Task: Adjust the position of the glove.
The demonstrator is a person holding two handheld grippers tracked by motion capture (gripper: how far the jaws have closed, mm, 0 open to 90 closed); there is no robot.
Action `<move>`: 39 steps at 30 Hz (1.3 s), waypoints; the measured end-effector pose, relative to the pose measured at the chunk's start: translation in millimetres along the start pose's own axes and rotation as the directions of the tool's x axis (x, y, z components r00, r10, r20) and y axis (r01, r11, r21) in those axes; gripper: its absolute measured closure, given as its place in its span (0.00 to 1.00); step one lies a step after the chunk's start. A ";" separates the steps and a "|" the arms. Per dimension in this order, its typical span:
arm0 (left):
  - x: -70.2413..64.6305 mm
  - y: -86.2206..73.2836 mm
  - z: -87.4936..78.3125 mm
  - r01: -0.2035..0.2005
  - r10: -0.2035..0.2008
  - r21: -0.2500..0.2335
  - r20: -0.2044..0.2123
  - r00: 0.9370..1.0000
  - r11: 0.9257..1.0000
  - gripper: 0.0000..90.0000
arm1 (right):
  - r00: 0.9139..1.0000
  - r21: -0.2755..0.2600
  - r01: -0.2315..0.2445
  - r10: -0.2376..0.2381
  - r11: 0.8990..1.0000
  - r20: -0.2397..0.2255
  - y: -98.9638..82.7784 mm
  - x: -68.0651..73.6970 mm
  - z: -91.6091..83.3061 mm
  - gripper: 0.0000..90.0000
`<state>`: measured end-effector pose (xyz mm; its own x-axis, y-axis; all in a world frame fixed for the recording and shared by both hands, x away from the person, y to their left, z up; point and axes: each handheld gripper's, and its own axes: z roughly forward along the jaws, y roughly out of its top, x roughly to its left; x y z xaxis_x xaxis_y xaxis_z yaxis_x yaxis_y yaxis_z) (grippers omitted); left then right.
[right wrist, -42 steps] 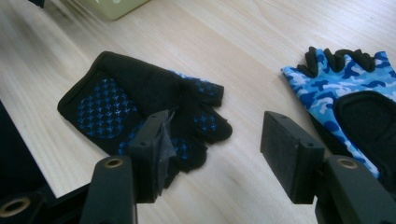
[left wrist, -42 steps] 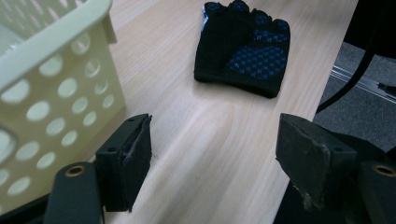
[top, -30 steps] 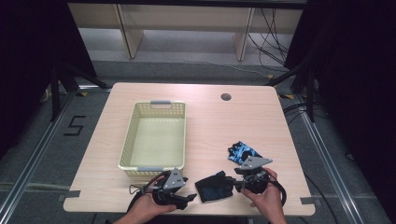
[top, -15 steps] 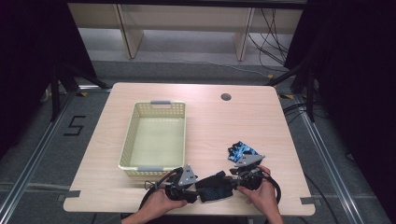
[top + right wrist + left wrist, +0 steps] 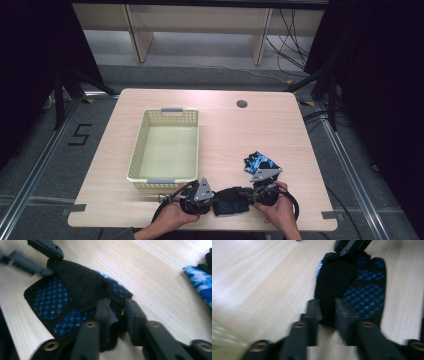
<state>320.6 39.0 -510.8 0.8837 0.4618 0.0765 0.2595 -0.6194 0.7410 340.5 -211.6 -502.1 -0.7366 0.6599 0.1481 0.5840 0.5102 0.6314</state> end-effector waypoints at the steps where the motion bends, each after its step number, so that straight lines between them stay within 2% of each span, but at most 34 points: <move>1: 0.5 0.4 -0.5 0.004 -0.004 0.006 0.000 1.000 1.000 0.86 | 1.000 0.026 0.010 -0.010 1.000 0.001 0.5 2.0 -2.5 0.90; 2: 0.9 0.7 -0.1 0.003 -0.003 0.000 -0.001 1.000 1.000 0.88 | 1.000 0.002 0.007 -0.007 1.000 0.006 -0.8 4.7 -1.5 0.91; 4: 0.0 2.1 0.5 0.013 -0.013 -0.014 0.012 1.000 1.000 0.91 | 0.999 0.029 0.029 -0.030 0.999 0.017 -0.9 8.3 -8.0 0.92; 5: 0.5 3.7 0.3 -0.008 0.008 -0.011 0.012 1.000 1.000 0.93 | 1.000 0.024 0.019 -0.020 1.000 0.018 -1.6 10.8 -11.4 0.92; 6: -1.0 4.7 0.3 -0.002 0.002 -0.013 0.017 1.000 1.000 0.93 | 1.000 0.000 0.018 -0.018 1.000 0.023 -3.6 12.2 -14.7 0.92; 7: -1.9 5.6 1.1 -0.003 0.003 -0.018 0.024 1.000 1.000 0.93 | 1.000 0.013 -0.004 0.003 1.000 0.015 -3.8 14.1 -19.3 0.92; 8: -3.2 7.4 0.6 -0.011 0.011 -0.013 0.024 1.000 1.000 0.93 | 1.000 -0.010 -0.023 0.023 1.000 0.013 -5.7 15.3 -21.2 0.92; 10: -6.5 10.1 1.0 -0.017 0.018 -0.018 0.035 0.999 1.000 0.93 | 1.000 -0.013 -0.013 0.014 1.000 0.022 -8.6 14.5 -27.7 0.92; 11: -7.5 11.6 1.4 -0.020 0.021 -0.017 0.038 0.999 1.000 0.93 | 0.999 -0.029 -0.030 0.030 0.999 0.017 -10.5 15.2 -30.2 0.92; 12: -7.5 12.7 2.1 -0.034 0.035 -0.025 0.042 0.999 0.999 0.93 | 0.999 -0.013 -0.029 0.030 0.999 0.019 -11.5 15.1 -33.9 0.92; 13: -8.5 13.6 2.7 -0.020 0.021 -0.023 0.037 0.999 1.000 0.93 | 0.999 -0.014 -0.040 0.041 0.999 0.019 -12.7 15.4 -35.2 0.92; 14: -8.1 14.5 3.8 -0.019 0.020 -0.026 0.045 0.999 0.999 0.93 | 0.999 -0.028 -0.019 0.020 0.999 0.026 -14.4 13.6 -35.5 0.92; 15: -8.2 15.7 3.4 -0.026 0.027 -0.017 0.049 0.998 1.000 0.93 | 0.999 -0.039 -0.047 0.048 0.998 0.022 -15.5 14.5 -36.3 0.92; 16: -7.0 16.5 4.4 -0.047 0.048 -0.020 0.042 0.998 0.999 0.93 | 0.999 -0.043 -0.042 0.043 0.998 0.024 -16.3 13.4 -36.9 0.92; 17: -8.6 16.4 6.4 -0.005 0.007 -0.032 0.046 0.999 0.999 0.93 | 0.998 -0.035 -0.055 0.056 0.998 0.022 -16.6 13.6 -37.2 0.92; 18: -7.2 16.7 7.1 -0.015 0.016 -0.023 0.042 0.999 1.000 0.93 | 0.999 -0.027 -0.038 0.039 0.999 0.029 -16.4 11.3 -37.3 0.92; 20: -6.1 16.2 10.9 -0.009 0.010 -0.019 0.049 0.999 1.000 0.93 | 0.997 -0.007 -0.073 0.073 0.997 0.025 -16.3 11.7 -35.3 0.92; 21: -6.6 15.6 12.8 0.000 0.001 -0.020 0.053 0.999 1.000 0.92 | 0.997 -0.014 -0.068 0.069 0.998 0.034 -16.5 10.7 -33.0 0.91; 22: -5.9 14.5 13.5 -0.011 0.011 -0.006 0.041 0.999 1.000 0.92 | 0.998 -0.007 -0.057 0.057 0.998 0.041 -16.4 8.6 -31.7 0.90; 24: -5.5 13.6 13.5 -0.001 0.001 -0.011 0.047 0.999 1.000 0.89 | 0.998 -0.001 -0.044 0.044 0.999 0.047 -18.1 4.4 -28.4 0.87; 26: -3.2 13.7 12.7 -0.016 0.017 -0.007 0.036 0.999 1.000 0.85 | 0.995 0.007 -0.088 0.087 0.996 0.041 -18.7 4.2 -28.0 0.80; 27: -3.2 13.7 12.7 -0.016 0.017 -0.007 0.036 0.999 1.000 0.83 | 0.995 -0.006 -0.089 0.089 0.996 0.041 -19.4 3.3 -27.2 0.78; 28: -3.2 12.7 12.2 0.008 -0.007 -0.016 0.047 0.999 1.000 0.78 | 0.995 0.005 -0.091 0.091 0.996 0.045 -19.3 2.5 -29.0 0.76; 29: -2.0 12.7 11.2 -0.006 0.007 -0.013 0.049 0.999 1.000 0.76 | 0.995 0.004 -0.090 0.090 0.996 0.048 -19.2 1.9 -30.5 0.74; 30: -2.6 12.1 10.3 0.009 -0.008 -0.012 0.050 0.999 1.000 0.75 | 0.994 -0.034 -0.096 0.098 0.995 0.048 -20.1 1.8 -28.8 0.72; 31: -2.8 11.7 9.1 0.019 -0.019 -0.011 0.039 0.999 1.000 0.72 | 0.995 -0.013 -0.080 0.081 0.997 0.063 -19.1 0.3 -33.1 0.69; 32: -1.7 11.8 7.3 0.022 -0.022 -0.003 0.044 0.999 1.000 0.65 | 0.993 -0.031 -0.102 0.104 0.994 0.061 -19.5 0.9 -33.8 0.68; 33: -1.2 11.3 6.7 0.039 -0.038 -0.021 0.034 0.999 0.999 0.60 | 0.993 -0.033 -0.098 0.100 0.995 0.067 -19.6 -0.6 -36.1 0.67; 34: -0.3 11.3 4.3 0.039 -0.037 -0.033 0.037 0.999 0.999 0.58 | 0.992 -0.041 -0.099 0.102 0.994 0.076 -19.9 -2.1 -38.5 0.67; 35: -1.0 10.9 1.8 0.060 -0.058 -0.049 0.034 0.998 0.997 0.56 | 0.992 -0.055 -0.093 0.098 0.994 0.084 -20.5 -4.3 -40.6 0.66; 36: 0.8 11.1 -0.1 0.046 -0.045 -0.048 0.029 0.999 0.998 0.53 | 0.991 -0.063 -0.104 0.109 0.993 0.082 -20.6 -5.6 -44.3 0.66; 37: -0.4 11.0 -2.7 0.067 -0.065 -0.053 0.036 0.997 0.996 0.49 | 0.992 -0.086 -0.081 0.089 0.993 0.091 -21.1 -8.0 -44.8 0.66; 38: -0.6 11.1 -4.4 0.070 -0.068 -0.059 0.038 0.997 0.996 0.48 | 0.990 -0.070 -0.103 0.109 0.992 0.088 -20.0 -8.6 -50.0 0.66; 39: 0.0 11.2 -8.2 0.055 -0.053 -0.061 0.038 0.998 0.997 0.48 | 0.990 -0.090 -0.094 0.103 0.991 0.099 -20.5 -10.3 -50.2 0.67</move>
<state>320.3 37.3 -497.1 0.8828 0.4695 0.0121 0.2834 -0.5530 0.7835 318.9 -256.5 -478.4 -0.6349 0.7605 0.1361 0.6177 0.3939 0.6806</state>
